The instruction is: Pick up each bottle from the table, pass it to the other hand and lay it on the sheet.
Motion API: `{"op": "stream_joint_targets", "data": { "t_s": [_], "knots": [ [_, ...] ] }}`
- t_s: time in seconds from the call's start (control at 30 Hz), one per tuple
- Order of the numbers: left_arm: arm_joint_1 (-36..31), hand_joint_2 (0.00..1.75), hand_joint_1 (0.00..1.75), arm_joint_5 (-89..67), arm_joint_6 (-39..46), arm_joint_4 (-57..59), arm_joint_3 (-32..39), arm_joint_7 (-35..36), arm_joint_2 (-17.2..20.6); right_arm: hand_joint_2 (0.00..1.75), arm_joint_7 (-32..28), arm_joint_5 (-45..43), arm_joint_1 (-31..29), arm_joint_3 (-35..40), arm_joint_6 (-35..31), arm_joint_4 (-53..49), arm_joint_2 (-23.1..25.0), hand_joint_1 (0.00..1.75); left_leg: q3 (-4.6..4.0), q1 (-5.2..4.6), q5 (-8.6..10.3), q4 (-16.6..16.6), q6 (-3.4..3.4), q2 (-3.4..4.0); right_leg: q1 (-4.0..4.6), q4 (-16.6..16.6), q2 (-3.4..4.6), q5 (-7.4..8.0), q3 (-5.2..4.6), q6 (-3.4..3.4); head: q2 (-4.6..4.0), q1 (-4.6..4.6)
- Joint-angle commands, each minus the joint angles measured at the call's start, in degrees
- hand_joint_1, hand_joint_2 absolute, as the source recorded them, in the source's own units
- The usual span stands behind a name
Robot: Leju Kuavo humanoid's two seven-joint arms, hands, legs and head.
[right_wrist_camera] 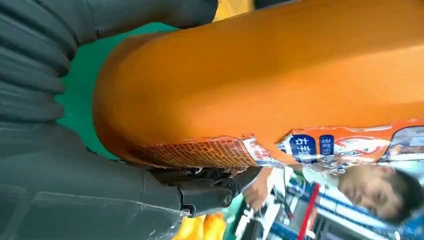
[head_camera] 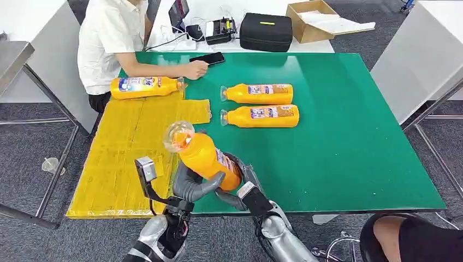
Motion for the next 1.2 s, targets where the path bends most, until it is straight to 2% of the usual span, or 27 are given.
{"op": "stream_joint_targets", "data": {
  "t_s": [0.03, 0.1, 0.13, 0.17, 0.53, 0.57, 0.6, 0.63, 0.67, 0.9, 0.93, 0.97, 1.0, 1.07, 1.1, 1.2],
  "knots": [
    [-2.7, 1.75, 0.00, -5.4, 2.8, -3.0, -0.4, -3.4, 0.3, 1.75, 1.2, 2.4, -3.1, 4.9, 1.8, 7.7, -0.1, 1.75, 0.18, 0.10, -0.12, 0.0, -0.05, 0.08, 0.15, 0.0, -0.01, -0.09, 0.21, -0.24, 0.00, 0.00],
    [-2.4, 1.75, 0.00, -3.4, -0.3, -2.8, -0.2, -3.2, 0.4, 1.75, 1.1, 2.3, -3.5, 5.0, 2.0, 8.1, -0.1, 1.75, 0.21, 0.10, -0.14, 0.1, -0.03, 0.09, 0.14, 0.0, 0.00, -0.10, 0.24, -0.22, 0.00, 0.00],
    [-2.1, 1.75, 1.61, -2.0, -2.4, -2.9, 0.0, -2.6, 0.4, 1.75, 1.1, 1.7, -3.8, 4.9, 2.9, 8.3, -0.2, 1.75, 0.15, 0.07, -0.09, 0.0, -0.02, 0.11, 0.10, 0.0, 0.05, -0.05, 0.16, -0.17, 0.00, 0.00],
    [-2.1, 1.75, 1.75, -1.6, -3.3, -2.9, 0.0, -2.7, 0.5, 1.75, 1.1, 1.6, -4.0, 5.0, 3.4, 8.4, -0.4, 1.66, 0.25, 0.09, -0.16, 0.1, -0.03, 0.18, 0.13, 0.0, 0.09, -0.10, 0.26, -0.23, 0.00, 0.00],
    [-2.3, 1.75, 1.75, -3.8, -2.9, -2.3, 0.9, -3.9, 0.1, 1.75, 1.6, 2.2, -4.1, 5.4, 3.9, 8.5, -1.3, 1.62, 0.29, 0.13, -0.18, 0.1, -0.06, 0.08, 0.17, 0.0, -0.02, -0.14, 0.34, -0.29, 0.00, 0.00],
    [-2.4, 1.75, 1.75, -3.9, -3.0, -2.0, 1.0, -3.8, 0.0, 1.75, 1.7, 2.1, -4.0, 5.3, 3.9, 8.4, -1.5, 1.55, 0.37, 0.15, -0.24, 0.1, -0.07, 0.11, 0.21, 0.0, -0.01, -0.20, 0.42, -0.35, 0.00, 0.00],
    [-2.4, 1.75, 1.75, -4.0, -2.9, -1.9, 1.1, -3.8, 0.0, 1.75, 1.7, 1.6, -3.9, 4.9, 4.0, 8.3, -1.5, 1.38, 0.24, 0.10, -0.14, 0.1, -0.04, 0.04, 0.14, 0.0, -0.04, -0.13, 0.29, -0.24, 0.00, 0.00],
    [-2.5, 1.75, 1.75, -4.2, -2.9, -1.8, 1.1, -3.8, 0.0, 1.75, 1.7, 1.1, -3.6, 4.3, 4.2, 7.9, -1.5, 0.07, 0.10, 0.05, -0.04, 0.0, -0.02, -0.01, 0.07, 0.0, -0.06, -0.05, 0.13, -0.13, 0.00, -0.02],
    [-2.5, 1.75, 1.75, -4.4, -2.9, -1.7, 1.2, -3.7, 0.0, 1.75, 1.9, 0.6, -3.3, 3.6, 4.1, 7.3, -1.4, 0.00, 0.23, 0.09, -0.12, 0.0, -0.03, 0.00, 0.12, 0.0, -0.08, -0.12, 0.28, -0.22, 0.00, 0.00],
    [-2.3, 1.75, 1.75, -5.6, -4.4, -0.1, 0.0, -2.1, 0.4, 1.75, 3.4, -1.3, -2.1, -0.2, 3.8, 4.8, -0.7, 0.00, 0.23, 0.07, -0.12, 0.0, -0.04, 0.03, 0.11, 0.0, -0.06, -0.12, 0.26, -0.24, 0.00, 0.00],
    [-2.4, 1.75, 1.75, -8.3, -0.7, -0.3, 0.1, -2.7, 0.5, 1.75, 4.1, -1.0, -1.5, -1.2, 1.7, 4.1, -0.6, 0.00, 0.31, 0.10, -0.18, 0.1, -0.05, 0.06, 0.16, 0.0, -0.05, -0.17, 0.37, -0.30, 0.00, 0.00],
    [-2.4, 1.75, 1.75, -12.6, 4.4, -1.0, -0.2, -2.9, 0.9, 1.75, 3.2, 3.9, -0.4, -3.2, -8.8, 2.2, -0.5, 0.00, 0.14, 0.06, -0.07, 0.0, -0.03, 0.01, 0.09, 0.0, -0.07, -0.07, 0.17, -0.19, 0.00, 0.00],
    [-2.5, 1.75, 1.75, -14.6, 6.8, -1.3, -0.1, -3.0, 1.2, 1.75, 3.1, 6.9, -0.1, -4.3, -15.8, 1.3, -0.8, 0.00, 0.10, 0.03, -0.04, 0.0, -0.02, -0.05, 0.05, 0.0, -0.11, -0.08, 0.13, -0.15, 0.00, 0.00],
    [-1.3, 1.75, 1.75, -26.9, 19.3, -5.3, 0.6, -4.0, 3.1, 1.75, 5.4, 11.0, 1.2, -13.2, -33.6, -4.1, -1.9, 0.00, 0.13, 0.02, -0.06, 0.0, -0.03, -0.05, 0.05, 0.0, -0.12, -0.09, 0.16, -0.19, 0.00, 0.00],
    [-1.4, 1.75, 1.75, -32.1, 24.1, -6.1, 0.4, -4.9, 3.8, 1.75, 6.3, 15.4, 1.1, -15.0, -39.4, -4.8, -3.4, 0.00, 0.22, 0.08, -0.15, 0.1, -0.04, 0.04, 0.12, 0.0, -0.06, -0.14, 0.25, -0.27, 0.00, 0.00],
    [-1.0, 1.75, 1.75, -32.7, 23.4, -7.2, 1.6, -4.3, 4.0, 1.75, 5.7, 15.7, 1.5, -18.2, -36.6, -6.6, -4.3, 0.00, 0.08, 0.00, -0.04, 0.0, -0.01, -0.01, 0.03, 0.0, -0.06, -0.05, 0.12, -0.14, 0.00, 0.00]
  ]
}}
